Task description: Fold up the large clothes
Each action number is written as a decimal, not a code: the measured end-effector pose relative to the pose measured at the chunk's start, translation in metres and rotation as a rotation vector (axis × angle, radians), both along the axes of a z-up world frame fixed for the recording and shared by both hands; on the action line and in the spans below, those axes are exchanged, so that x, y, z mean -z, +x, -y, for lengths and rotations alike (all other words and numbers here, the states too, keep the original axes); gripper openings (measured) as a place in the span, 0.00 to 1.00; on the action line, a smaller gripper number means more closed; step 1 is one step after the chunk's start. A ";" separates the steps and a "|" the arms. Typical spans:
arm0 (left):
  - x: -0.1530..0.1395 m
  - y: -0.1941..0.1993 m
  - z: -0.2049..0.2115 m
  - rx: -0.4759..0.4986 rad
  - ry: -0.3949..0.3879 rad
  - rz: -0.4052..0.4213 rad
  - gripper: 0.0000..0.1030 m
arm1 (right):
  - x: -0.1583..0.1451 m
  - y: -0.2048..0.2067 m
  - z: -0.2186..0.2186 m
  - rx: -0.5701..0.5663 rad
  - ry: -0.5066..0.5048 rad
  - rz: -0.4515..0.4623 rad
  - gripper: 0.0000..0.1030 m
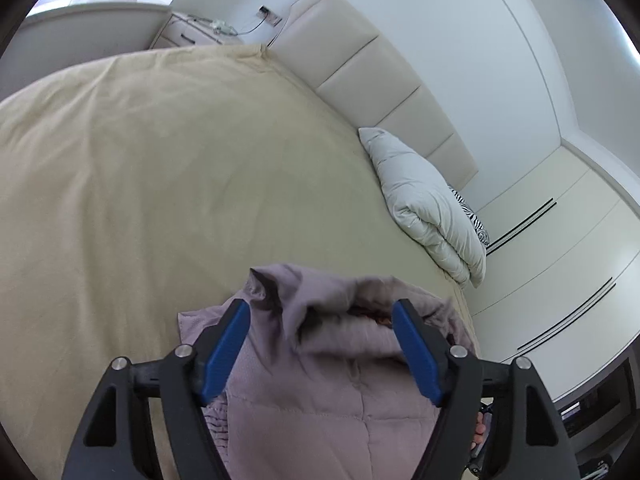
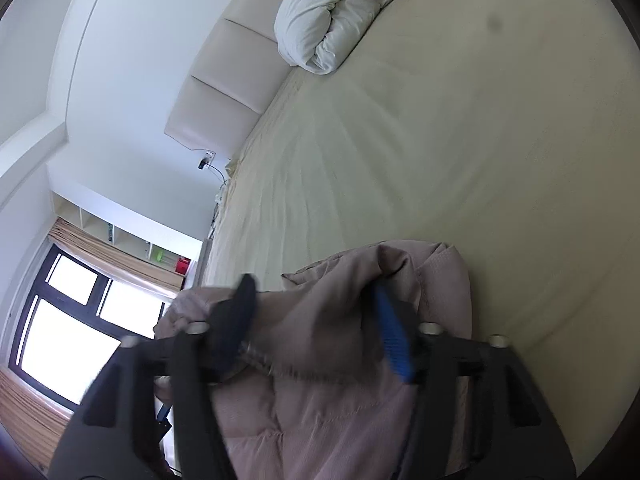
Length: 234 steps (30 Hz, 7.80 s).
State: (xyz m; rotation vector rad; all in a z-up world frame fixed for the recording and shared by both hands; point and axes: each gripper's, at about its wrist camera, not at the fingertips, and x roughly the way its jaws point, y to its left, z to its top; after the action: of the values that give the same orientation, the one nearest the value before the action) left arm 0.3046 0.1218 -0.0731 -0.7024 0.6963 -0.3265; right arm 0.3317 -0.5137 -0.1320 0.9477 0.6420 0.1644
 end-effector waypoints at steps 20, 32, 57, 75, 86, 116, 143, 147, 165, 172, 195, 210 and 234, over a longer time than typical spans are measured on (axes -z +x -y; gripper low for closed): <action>0.031 0.056 0.188 0.173 0.776 0.005 0.73 | -0.012 0.053 -0.226 -0.388 -0.899 -0.181 0.77; 0.070 0.124 0.183 0.159 0.753 -0.069 0.81 | 0.039 0.128 -0.208 -0.335 -0.833 -0.228 0.77; 0.065 0.114 0.188 0.134 0.772 -0.113 0.82 | 0.047 0.118 -0.212 -0.315 -0.883 -0.209 0.79; 0.078 0.091 0.167 0.110 0.732 -0.063 1.00 | 0.051 0.061 -0.108 -0.084 -0.737 -0.256 0.84; 0.072 0.087 0.161 0.116 0.707 -0.078 0.95 | 0.046 0.046 -0.116 -0.076 -0.771 -0.293 0.84; 0.050 -0.019 0.202 0.212 0.776 -0.032 0.88 | 0.021 -0.054 -0.138 -0.069 -0.818 -0.214 0.86; 0.063 -0.020 0.202 0.212 0.779 -0.020 0.93 | 0.047 -0.090 -0.214 -0.224 -0.880 -0.060 0.88; 0.045 -0.039 0.181 0.186 0.727 0.005 0.92 | 0.021 -0.094 -0.189 -0.245 -0.767 -0.060 0.88; 0.093 -0.035 -0.012 0.130 0.040 -0.255 0.96 | 0.043 -0.069 0.037 -0.188 -0.133 -0.182 0.89; 0.113 -0.020 -0.011 0.198 -0.085 -0.290 0.96 | 0.089 -0.025 -0.001 -0.383 -0.085 -0.285 0.89; 0.121 0.043 0.043 0.318 -0.137 -0.368 0.45 | 0.087 0.005 -0.074 -0.575 -0.203 -0.196 0.68; 0.049 -0.112 -0.025 0.340 -0.146 -0.224 0.39 | -0.007 -0.161 -0.149 -0.577 -0.225 0.028 0.40; 0.092 -0.188 -0.093 0.179 -0.178 -0.275 0.58 | 0.076 -0.252 -0.102 -0.131 -0.073 -0.119 0.59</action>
State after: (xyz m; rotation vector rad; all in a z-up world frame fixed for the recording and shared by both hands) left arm 0.1168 0.2149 -0.1652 -0.8661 1.0034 -0.4652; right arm 0.0800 -0.4117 -0.2083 0.8499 0.8152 0.2010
